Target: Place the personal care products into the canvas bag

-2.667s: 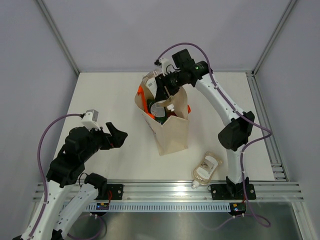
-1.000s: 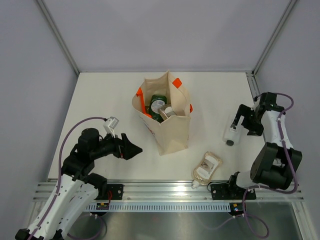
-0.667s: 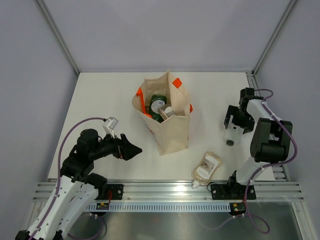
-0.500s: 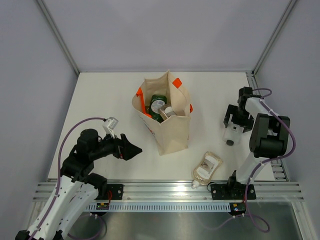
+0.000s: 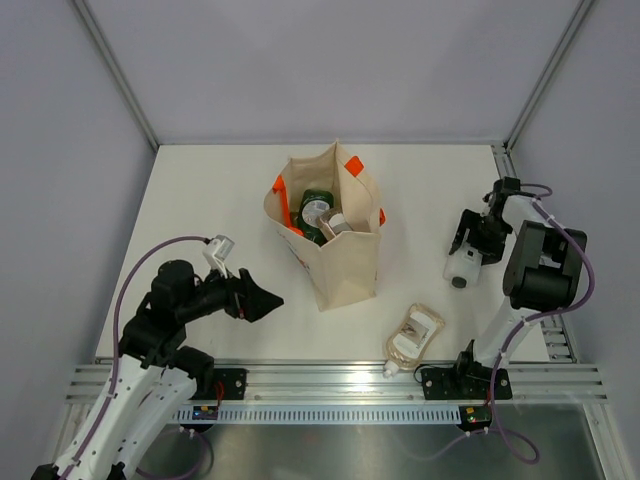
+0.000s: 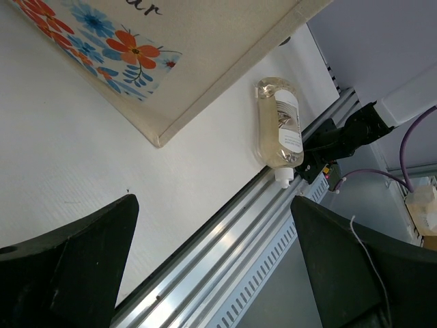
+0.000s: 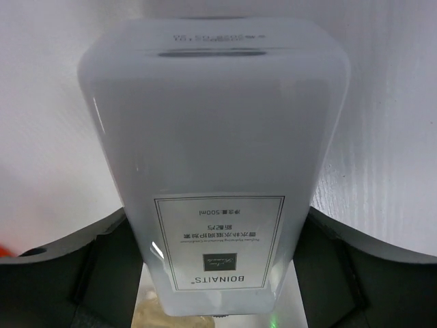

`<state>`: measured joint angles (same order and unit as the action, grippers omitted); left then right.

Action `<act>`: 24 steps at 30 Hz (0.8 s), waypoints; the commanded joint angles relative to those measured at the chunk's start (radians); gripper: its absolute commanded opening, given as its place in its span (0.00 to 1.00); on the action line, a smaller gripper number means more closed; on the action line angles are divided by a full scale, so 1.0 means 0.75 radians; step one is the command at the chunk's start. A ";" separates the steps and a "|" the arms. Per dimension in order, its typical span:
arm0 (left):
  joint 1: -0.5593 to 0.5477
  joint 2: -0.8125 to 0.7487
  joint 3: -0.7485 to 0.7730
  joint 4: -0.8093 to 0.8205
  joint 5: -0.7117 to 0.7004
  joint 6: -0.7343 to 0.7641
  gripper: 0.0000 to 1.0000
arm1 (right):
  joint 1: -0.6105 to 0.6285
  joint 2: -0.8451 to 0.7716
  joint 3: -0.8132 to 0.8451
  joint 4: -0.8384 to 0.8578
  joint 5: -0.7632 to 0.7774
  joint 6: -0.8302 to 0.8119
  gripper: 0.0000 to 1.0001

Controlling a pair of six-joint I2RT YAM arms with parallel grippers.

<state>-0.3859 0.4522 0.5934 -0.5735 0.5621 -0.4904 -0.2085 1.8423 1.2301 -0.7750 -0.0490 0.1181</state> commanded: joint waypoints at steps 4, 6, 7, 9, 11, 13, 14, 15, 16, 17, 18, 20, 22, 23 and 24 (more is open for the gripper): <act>-0.001 -0.039 0.002 0.071 0.032 -0.005 0.99 | -0.237 -0.182 0.045 -0.085 -0.918 -0.319 0.00; 0.001 -0.034 0.008 0.067 0.034 -0.003 0.99 | -0.242 -0.190 0.053 -0.130 -1.075 -0.378 0.00; 0.001 -0.038 0.009 0.063 0.036 -0.003 0.99 | -0.242 -0.196 0.080 -0.147 -1.210 -0.397 0.00; 0.001 -0.043 0.011 0.063 0.040 -0.001 0.99 | -0.239 -0.219 0.115 -0.204 -1.355 -0.427 0.00; 0.001 -0.049 0.015 0.065 0.042 0.001 0.99 | -0.231 -0.253 0.170 -0.206 -1.423 -0.427 0.00; 0.001 -0.051 0.015 0.071 0.048 0.003 0.99 | -0.203 -0.333 0.239 -0.180 -1.462 -0.372 0.00; 0.001 -0.051 0.015 0.075 0.052 0.003 0.99 | -0.154 -0.364 0.266 -0.141 -1.469 -0.350 0.00; 0.001 -0.053 0.017 0.077 0.054 0.001 0.99 | -0.123 -0.421 0.297 -0.114 -1.467 -0.285 0.00; 0.001 -0.053 0.027 0.078 0.050 0.005 0.99 | -0.086 -0.444 0.362 -0.084 -1.454 -0.246 0.00; 0.001 -0.053 0.033 0.078 0.048 0.008 0.99 | -0.009 -0.466 0.399 -0.031 -1.442 -0.213 0.00; 0.001 -0.055 0.039 0.078 0.044 0.012 0.99 | 0.038 -0.493 0.444 -0.008 -1.410 -0.168 0.00; 0.001 -0.057 0.057 0.071 0.038 0.014 0.99 | 0.179 -0.499 0.597 0.029 -1.365 -0.133 0.00; 0.001 -0.065 0.064 0.073 0.034 0.008 0.99 | 0.265 -0.464 0.765 0.043 -1.328 -0.102 0.00; 0.001 -0.071 0.070 0.073 0.032 0.003 0.99 | 0.333 -0.446 0.822 0.027 -1.309 -0.112 0.00; 0.001 -0.075 0.072 0.073 0.028 0.003 0.99 | 0.426 -0.397 0.885 0.009 -1.283 -0.147 0.00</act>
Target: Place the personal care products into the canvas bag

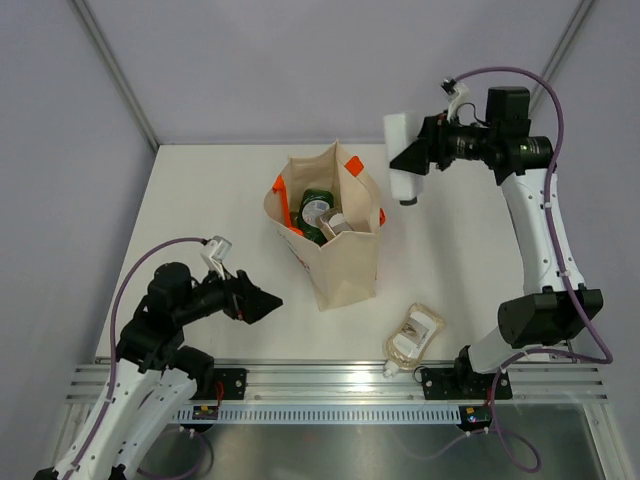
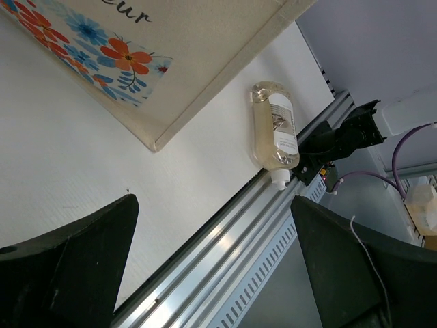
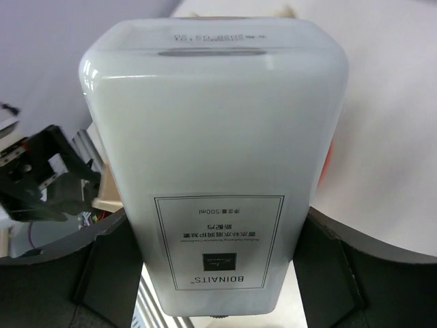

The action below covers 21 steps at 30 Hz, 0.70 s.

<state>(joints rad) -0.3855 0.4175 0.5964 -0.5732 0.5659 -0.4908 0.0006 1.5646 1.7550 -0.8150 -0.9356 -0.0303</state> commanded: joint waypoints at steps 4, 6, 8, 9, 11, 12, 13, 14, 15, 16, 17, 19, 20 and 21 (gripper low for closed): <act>0.001 -0.021 0.125 0.014 0.012 0.010 0.99 | 0.342 0.137 0.498 0.036 -0.015 -0.047 0.00; 0.001 -0.019 0.160 -0.025 0.006 0.016 0.99 | 0.459 0.267 0.631 -0.032 0.063 -0.078 0.00; 0.001 -0.021 0.180 -0.048 -0.014 0.024 0.99 | 0.541 0.323 0.650 -0.050 0.153 -0.133 0.00; 0.001 -0.021 0.197 -0.062 -0.024 0.028 0.99 | 0.576 0.368 0.646 -0.055 0.240 -0.154 0.00; 0.001 -0.019 0.203 -0.070 -0.037 0.031 0.99 | 0.660 0.415 0.634 -0.075 0.322 -0.211 0.00; 0.001 -0.023 0.203 -0.068 -0.039 0.031 0.99 | 0.676 0.429 0.612 -0.079 0.337 -0.233 0.00; 0.001 -0.025 0.199 -0.068 -0.041 0.024 0.99 | 0.694 0.430 0.593 -0.081 0.341 -0.248 0.00; 0.001 -0.027 0.195 -0.064 -0.041 0.020 0.99 | 0.697 0.432 0.573 -0.067 0.343 -0.268 0.00; 0.001 -0.033 0.189 -0.054 -0.041 0.018 0.99 | 0.699 0.426 0.536 -0.059 0.345 -0.279 0.00; 0.001 -0.039 0.176 -0.052 -0.041 0.014 0.99 | 0.703 0.423 0.522 -0.061 0.349 -0.293 0.00; 0.001 -0.039 0.172 -0.050 -0.039 0.014 0.99 | 0.703 0.423 0.509 -0.069 0.356 -0.319 0.00; 0.001 -0.043 0.168 -0.050 -0.035 0.014 0.99 | 0.707 0.417 0.462 -0.083 0.368 -0.352 0.00; 0.001 -0.041 0.168 -0.050 -0.035 0.014 0.99 | 0.711 0.409 0.444 -0.087 0.368 -0.366 0.00; 0.001 -0.041 0.170 -0.054 -0.033 0.018 0.99 | 0.715 0.401 0.401 -0.091 0.374 -0.375 0.01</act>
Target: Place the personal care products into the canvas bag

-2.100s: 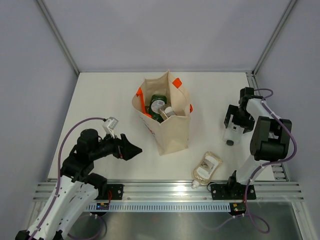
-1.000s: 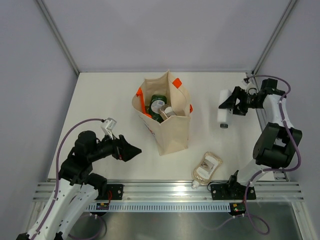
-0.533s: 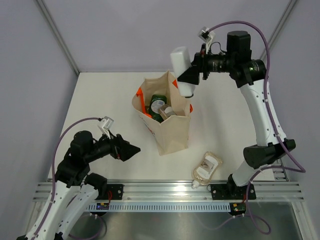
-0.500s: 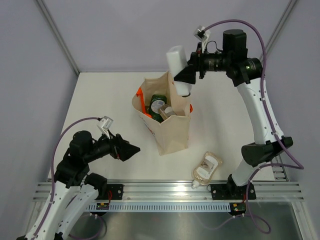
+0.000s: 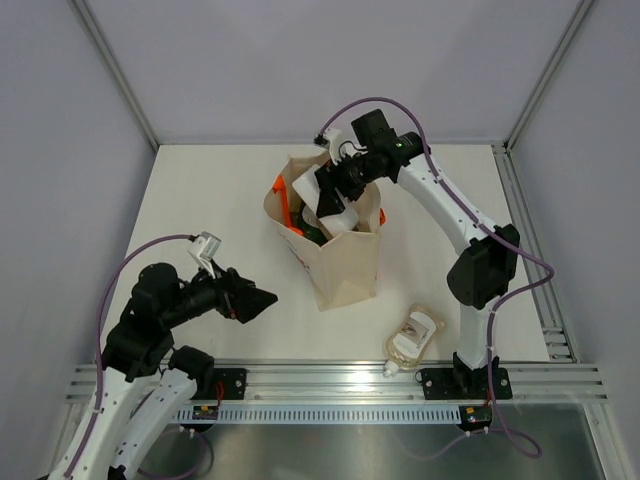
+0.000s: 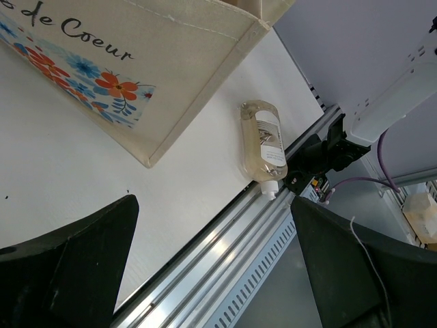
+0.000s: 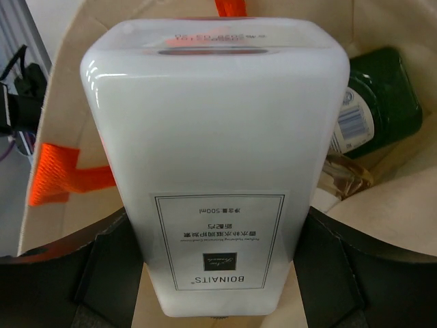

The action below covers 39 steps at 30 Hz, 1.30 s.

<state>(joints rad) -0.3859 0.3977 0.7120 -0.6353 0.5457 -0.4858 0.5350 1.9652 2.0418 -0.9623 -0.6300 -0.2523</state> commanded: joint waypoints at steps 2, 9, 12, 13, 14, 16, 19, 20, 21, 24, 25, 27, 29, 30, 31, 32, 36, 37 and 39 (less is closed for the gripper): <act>0.001 -0.017 0.022 0.019 -0.006 0.020 0.99 | 0.015 -0.151 -0.029 0.085 -0.033 -0.136 0.04; 0.001 -0.023 -0.015 0.031 0.000 0.004 0.99 | 0.054 -0.190 -0.143 0.036 0.167 -0.197 0.47; 0.001 -0.007 -0.033 0.064 0.013 -0.031 0.99 | 0.054 -0.176 -0.113 -0.018 0.208 -0.208 0.69; 0.001 0.003 -0.035 0.068 0.033 -0.037 0.99 | 0.054 -0.178 -0.103 -0.026 0.210 -0.208 0.75; 0.001 0.018 -0.035 0.074 0.039 -0.041 0.99 | 0.054 -0.186 -0.094 -0.030 0.214 -0.210 0.85; -0.001 0.061 -0.031 0.082 0.068 -0.050 0.99 | 0.054 -0.190 -0.047 -0.054 0.212 -0.214 0.99; -0.013 0.114 -0.017 0.101 0.084 -0.050 0.99 | 0.052 -0.190 0.024 -0.093 0.216 -0.232 0.99; -0.033 0.126 -0.013 0.107 0.078 -0.048 0.99 | 0.052 -0.190 0.037 -0.098 0.220 -0.232 0.99; -0.050 0.151 -0.007 0.113 0.066 -0.048 0.99 | 0.052 -0.190 0.061 -0.104 0.218 -0.234 1.00; -0.134 0.186 0.016 0.129 0.011 -0.054 0.99 | 0.048 -0.194 0.108 -0.122 0.218 -0.234 0.99; -0.164 0.216 0.034 0.133 -0.012 -0.056 0.99 | 0.043 -0.211 0.118 -0.124 0.220 -0.230 1.00; -0.301 0.251 0.055 0.146 -0.119 -0.062 0.99 | -0.007 -0.241 0.141 -0.120 0.210 -0.216 0.99; -0.509 0.328 0.095 0.164 -0.224 -0.068 0.99 | -0.142 -0.319 0.129 -0.112 0.125 -0.181 0.99; -0.597 0.367 0.112 0.168 -0.362 -0.066 0.99 | -0.201 -0.356 0.110 -0.102 0.080 -0.169 0.99; -0.776 0.467 0.134 0.170 -0.445 -0.064 0.99 | -0.271 -0.443 0.041 -0.092 -0.024 -0.153 1.00; -0.861 0.527 0.191 0.170 -0.518 -0.056 0.99 | -0.342 -0.493 -0.020 -0.077 -0.066 -0.140 1.00; -1.160 0.892 0.396 0.164 -0.837 -0.013 0.99 | -0.745 -0.791 -0.408 0.060 -0.174 -0.054 1.00; -1.225 0.972 0.441 0.166 -0.858 0.017 0.99 | -0.805 -0.905 -0.583 0.076 -0.176 -0.046 1.00; -1.273 1.209 0.582 0.168 -0.889 0.048 0.99 | -0.946 -1.000 -0.746 0.099 -0.179 -0.032 0.99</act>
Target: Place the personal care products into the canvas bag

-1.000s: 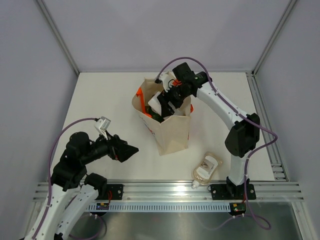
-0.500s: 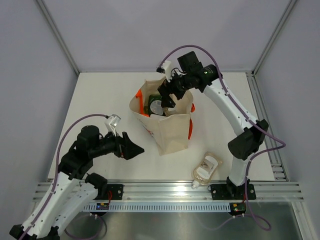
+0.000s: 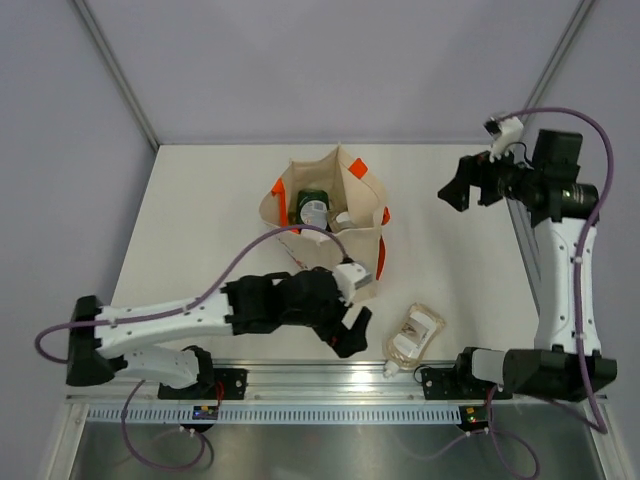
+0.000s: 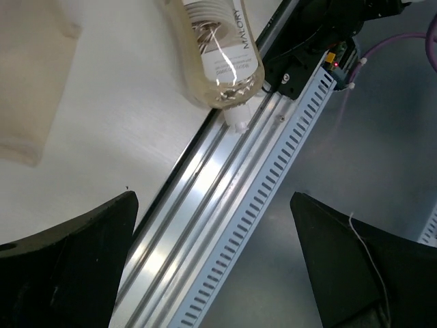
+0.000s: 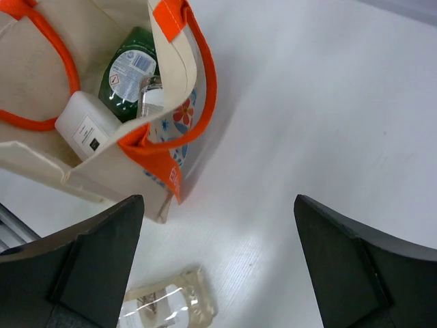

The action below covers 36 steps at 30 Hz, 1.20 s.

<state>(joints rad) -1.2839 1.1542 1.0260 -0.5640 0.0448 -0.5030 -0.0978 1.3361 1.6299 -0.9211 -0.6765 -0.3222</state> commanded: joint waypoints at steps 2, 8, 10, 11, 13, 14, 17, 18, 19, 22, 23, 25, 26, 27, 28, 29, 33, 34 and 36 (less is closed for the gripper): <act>-0.115 0.348 0.260 0.085 -0.205 0.110 0.99 | -0.198 -0.257 -0.397 0.044 -0.171 0.068 0.99; -0.145 0.841 0.648 0.028 -0.172 0.141 0.99 | -0.483 -0.323 -0.694 0.062 -0.390 0.002 1.00; -0.145 0.970 0.771 -0.007 -0.185 0.129 0.99 | -0.506 -0.307 -0.755 0.076 -0.423 -0.022 0.99; -0.145 1.005 0.798 -0.013 -0.193 0.119 0.99 | -0.528 -0.301 -0.770 0.085 -0.439 -0.033 0.99; -0.145 1.062 0.837 -0.011 -0.211 0.096 0.99 | -0.546 -0.282 -0.786 0.089 -0.450 -0.055 0.99; -0.145 1.115 0.865 -0.007 -0.211 0.088 0.99 | -0.565 -0.274 -0.786 0.073 -0.454 -0.061 1.00; -0.145 1.208 0.894 0.003 -0.225 0.061 0.99 | -0.604 -0.246 -0.770 0.036 -0.495 -0.094 0.99; -0.145 1.228 0.900 0.014 -0.227 0.055 0.98 | -0.628 -0.243 -0.768 0.028 -0.519 -0.102 0.99; -0.145 1.243 0.904 0.016 -0.230 0.051 0.98 | -0.643 -0.243 -0.766 0.019 -0.528 -0.110 0.99; -0.145 1.294 0.911 0.036 -0.230 0.024 0.98 | -0.671 -0.254 -0.766 0.007 -0.538 -0.125 0.99; -0.145 1.302 0.911 0.042 -0.232 0.020 0.98 | -0.671 -0.256 -0.766 0.007 -0.540 -0.125 0.99; -0.145 1.331 0.925 0.040 -0.240 0.010 0.98 | -0.675 -0.266 -0.768 0.005 -0.542 -0.129 1.00; -0.145 1.345 0.935 0.034 -0.258 0.006 0.98 | -0.677 -0.268 -0.768 0.005 -0.542 -0.129 0.99; -0.145 1.369 0.953 0.026 -0.272 0.004 0.98 | -0.677 -0.270 -0.770 0.007 -0.548 -0.127 0.99; -0.145 1.382 0.966 0.006 -0.305 -0.006 0.98 | -0.677 -0.270 -0.770 0.005 -0.550 -0.129 0.99; -0.145 1.394 0.976 -0.003 -0.321 -0.010 0.99 | -0.679 -0.274 -0.772 0.003 -0.548 -0.131 0.99; -0.145 1.441 1.002 -0.005 -0.350 -0.010 0.99 | -0.679 -0.274 -0.772 0.003 -0.556 -0.131 1.00; -0.145 1.465 1.015 -0.005 -0.352 -0.006 0.99 | -0.679 -0.272 -0.770 0.003 -0.560 -0.131 0.99; -0.145 1.488 1.031 -0.017 -0.371 -0.004 0.99 | -0.679 -0.274 -0.768 -0.007 -0.562 -0.137 0.99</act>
<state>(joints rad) -1.3914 2.2368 1.7535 -0.5850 -0.1726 -0.4984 -0.6025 1.1522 1.0328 -0.9165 -1.0599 -0.4015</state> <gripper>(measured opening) 0.984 0.993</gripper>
